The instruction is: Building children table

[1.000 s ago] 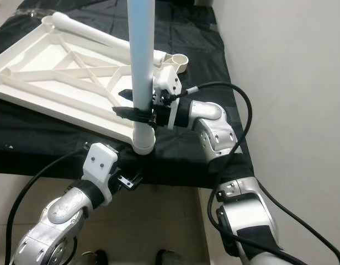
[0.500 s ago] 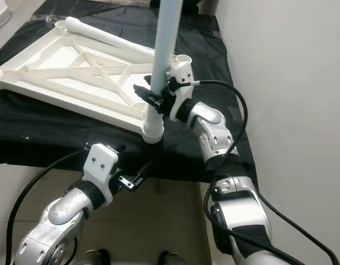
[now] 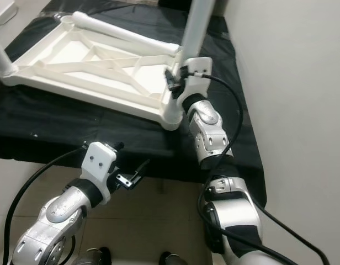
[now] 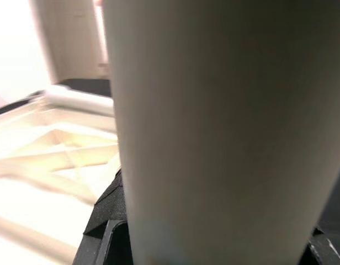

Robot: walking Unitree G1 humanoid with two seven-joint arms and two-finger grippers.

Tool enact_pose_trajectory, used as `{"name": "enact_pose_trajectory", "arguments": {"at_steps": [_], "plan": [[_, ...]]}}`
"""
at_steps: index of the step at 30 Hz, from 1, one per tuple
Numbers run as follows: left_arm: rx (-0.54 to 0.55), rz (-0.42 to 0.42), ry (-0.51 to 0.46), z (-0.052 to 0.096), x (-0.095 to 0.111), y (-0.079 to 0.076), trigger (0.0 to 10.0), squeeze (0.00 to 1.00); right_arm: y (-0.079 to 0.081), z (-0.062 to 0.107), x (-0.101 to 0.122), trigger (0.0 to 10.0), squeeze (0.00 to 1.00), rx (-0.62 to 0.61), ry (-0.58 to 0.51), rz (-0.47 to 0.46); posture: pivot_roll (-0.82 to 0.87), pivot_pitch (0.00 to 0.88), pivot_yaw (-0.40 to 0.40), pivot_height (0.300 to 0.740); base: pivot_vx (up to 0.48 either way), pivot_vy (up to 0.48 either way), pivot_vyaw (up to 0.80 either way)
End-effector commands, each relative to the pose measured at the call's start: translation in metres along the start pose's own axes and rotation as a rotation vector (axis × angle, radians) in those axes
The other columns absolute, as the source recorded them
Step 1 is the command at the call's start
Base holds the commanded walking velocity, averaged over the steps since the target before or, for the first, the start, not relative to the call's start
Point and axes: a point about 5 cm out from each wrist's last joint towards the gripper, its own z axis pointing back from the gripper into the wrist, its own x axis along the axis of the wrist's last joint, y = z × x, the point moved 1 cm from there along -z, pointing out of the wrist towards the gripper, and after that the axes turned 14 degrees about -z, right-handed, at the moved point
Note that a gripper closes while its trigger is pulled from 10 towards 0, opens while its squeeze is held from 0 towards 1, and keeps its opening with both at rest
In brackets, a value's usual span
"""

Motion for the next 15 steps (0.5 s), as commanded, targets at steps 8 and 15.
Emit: {"name": "enact_pose_trajectory", "arguments": {"at_steps": [8, 15], "plan": [[-0.012, -0.004, 0.010, -0.001, -0.004, -0.003, 10.0, 0.00, -0.043, 0.023, -0.028, 10.0, 0.00, -0.564, 0.001, -0.028, 0.11, 0.238, -0.112, 0.740, 0.000, 0.000, 0.00], [-0.010, -0.007, 0.005, -0.003, -0.004, -0.002, 10.0, 0.00, -0.015, 0.033, -0.023, 10.0, 0.00, -0.767, -0.102, -0.005, 0.11, 0.222, -0.107, 0.740, 0.000, 0.000, 0.00]]}}
